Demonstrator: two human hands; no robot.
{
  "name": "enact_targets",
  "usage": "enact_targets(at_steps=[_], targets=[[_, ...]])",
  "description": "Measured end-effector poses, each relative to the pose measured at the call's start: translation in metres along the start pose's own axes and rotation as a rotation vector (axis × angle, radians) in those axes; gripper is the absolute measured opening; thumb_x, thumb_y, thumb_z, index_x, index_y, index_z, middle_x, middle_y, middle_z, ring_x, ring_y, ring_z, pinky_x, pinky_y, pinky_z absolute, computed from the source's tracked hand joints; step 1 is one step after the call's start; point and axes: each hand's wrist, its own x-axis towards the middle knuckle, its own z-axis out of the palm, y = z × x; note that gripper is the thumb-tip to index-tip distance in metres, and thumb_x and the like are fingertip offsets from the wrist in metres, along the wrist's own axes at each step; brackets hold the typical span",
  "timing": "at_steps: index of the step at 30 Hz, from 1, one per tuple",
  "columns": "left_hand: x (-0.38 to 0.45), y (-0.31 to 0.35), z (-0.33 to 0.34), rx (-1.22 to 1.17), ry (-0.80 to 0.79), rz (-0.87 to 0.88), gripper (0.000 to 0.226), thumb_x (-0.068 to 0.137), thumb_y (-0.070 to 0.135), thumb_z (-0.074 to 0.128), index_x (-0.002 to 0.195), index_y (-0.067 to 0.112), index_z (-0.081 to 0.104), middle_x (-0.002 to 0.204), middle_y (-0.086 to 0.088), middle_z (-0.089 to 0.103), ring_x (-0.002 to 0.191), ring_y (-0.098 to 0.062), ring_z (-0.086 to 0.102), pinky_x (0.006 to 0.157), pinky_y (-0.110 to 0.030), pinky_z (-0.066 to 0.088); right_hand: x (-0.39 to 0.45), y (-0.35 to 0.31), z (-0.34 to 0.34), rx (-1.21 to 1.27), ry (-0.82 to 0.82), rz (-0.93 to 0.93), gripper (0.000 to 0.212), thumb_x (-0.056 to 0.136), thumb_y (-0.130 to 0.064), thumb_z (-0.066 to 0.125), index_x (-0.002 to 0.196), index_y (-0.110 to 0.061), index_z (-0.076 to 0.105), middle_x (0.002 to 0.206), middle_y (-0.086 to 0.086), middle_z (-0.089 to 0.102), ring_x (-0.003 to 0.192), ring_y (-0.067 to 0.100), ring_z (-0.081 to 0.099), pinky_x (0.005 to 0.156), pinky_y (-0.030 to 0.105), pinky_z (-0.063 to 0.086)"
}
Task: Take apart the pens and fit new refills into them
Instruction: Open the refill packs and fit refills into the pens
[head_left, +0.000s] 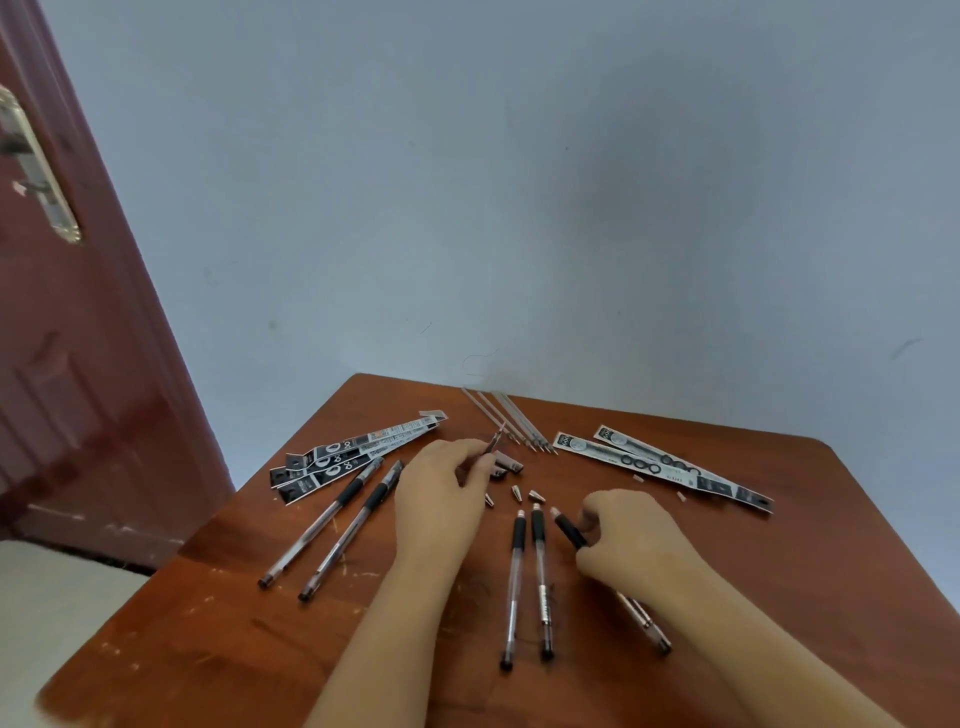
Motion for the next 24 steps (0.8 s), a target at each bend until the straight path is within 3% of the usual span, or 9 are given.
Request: enact_targets(at_steps=[3, 5, 8, 10, 13, 15, 21, 24], targets=[[-0.008, 0.012, -0.003, -0.221, 0.008, 0.020, 0.017, 0.085, 0.013, 0.060, 0.100, 0.018, 0.066, 0.079, 0.020, 0.056, 0.071, 0.007, 0.050, 0.064, 0.002, 0.038, -0.015, 0.017, -0.007, 0.174, 0.197, -0.149, 0.021, 0.079, -0.011, 0.058, 0.097, -0.019, 0.062, 0.083, -0.009, 0.058, 0.077, 0.005, 0.053, 0.070, 0.015, 0.046], [-0.012, 0.018, -0.004, -0.360, 0.010, -0.006, 0.014, 0.083, 0.012, 0.061, 0.091, 0.024, 0.064, 0.075, 0.020, 0.056, 0.070, 0.008, 0.053, 0.062, 0.003, 0.040, -0.024, 0.027, -0.008, 0.256, 0.324, -0.240, 0.021, 0.078, -0.006, 0.059, 0.094, -0.018, 0.065, 0.073, -0.013, 0.055, 0.069, 0.001, 0.050, 0.063, 0.010, 0.042], [-0.015, 0.018, 0.000, -0.525, 0.002, -0.051, 0.022, 0.084, 0.010, 0.060, 0.081, 0.032, 0.060, 0.067, 0.012, 0.062, 0.069, -0.001, 0.058, 0.062, -0.006, 0.046, -0.027, 0.042, 0.002, 0.275, 0.522, -0.337, 0.022, 0.074, 0.003, 0.062, 0.090, -0.011, 0.067, 0.074, 0.003, 0.062, 0.069, 0.017, 0.056, 0.066, 0.029, 0.051], [-0.016, 0.019, 0.004, -0.674, -0.032, -0.096, 0.023, 0.085, 0.005, 0.057, 0.083, 0.028, 0.059, 0.060, 0.008, 0.066, 0.064, -0.003, 0.061, 0.063, -0.011, 0.049, -0.024, 0.051, 0.011, 0.272, 0.606, -0.395, 0.022, 0.072, 0.007, 0.064, 0.089, -0.007, 0.068, 0.076, 0.006, 0.063, 0.067, 0.020, 0.056, 0.062, 0.030, 0.051], [-0.015, 0.021, 0.010, -0.836, -0.043, -0.184, 0.022, 0.088, -0.001, 0.049, 0.083, 0.019, 0.056, 0.057, 0.009, 0.067, 0.056, 0.000, 0.061, 0.055, -0.011, 0.049, -0.020, 0.057, 0.016, 0.265, 0.680, -0.447, 0.021, 0.072, 0.000, 0.059, 0.090, -0.005, 0.068, 0.078, 0.006, 0.063, 0.071, 0.014, 0.053, 0.066, 0.014, 0.041], [-0.014, 0.019, 0.013, -0.918, -0.033, -0.237, 0.022, 0.089, -0.003, 0.046, 0.081, 0.016, 0.054, 0.057, 0.009, 0.068, 0.053, -0.001, 0.062, 0.051, -0.011, 0.048, -0.019, 0.058, 0.018, 0.286, 0.720, -0.437, 0.021, 0.071, 0.000, 0.059, 0.090, -0.003, 0.068, 0.078, 0.007, 0.063, 0.073, 0.013, 0.052, 0.068, 0.011, 0.038], [-0.010, 0.012, 0.014, -1.111, 0.088, -0.408, 0.019, 0.090, 0.000, 0.046, 0.080, 0.013, 0.054, 0.057, 0.006, 0.067, 0.050, -0.002, 0.062, 0.048, -0.013, 0.049, -0.014, 0.063, 0.023, 0.379, 0.754, -0.383, 0.022, 0.072, 0.009, 0.063, 0.089, -0.003, 0.068, 0.080, 0.003, 0.060, 0.075, 0.017, 0.054, 0.069, 0.014, 0.042], [-0.010, 0.012, 0.014, -1.128, 0.100, -0.452, 0.017, 0.089, 0.001, 0.047, 0.079, 0.013, 0.055, 0.059, 0.005, 0.066, 0.052, -0.003, 0.063, 0.049, -0.013, 0.050, -0.016, 0.061, 0.024, 0.399, 0.736, -0.390, 0.024, 0.071, 0.011, 0.064, 0.090, -0.003, 0.068, 0.081, -0.002, 0.055, 0.077, 0.018, 0.055, 0.071, 0.026, 0.046]])
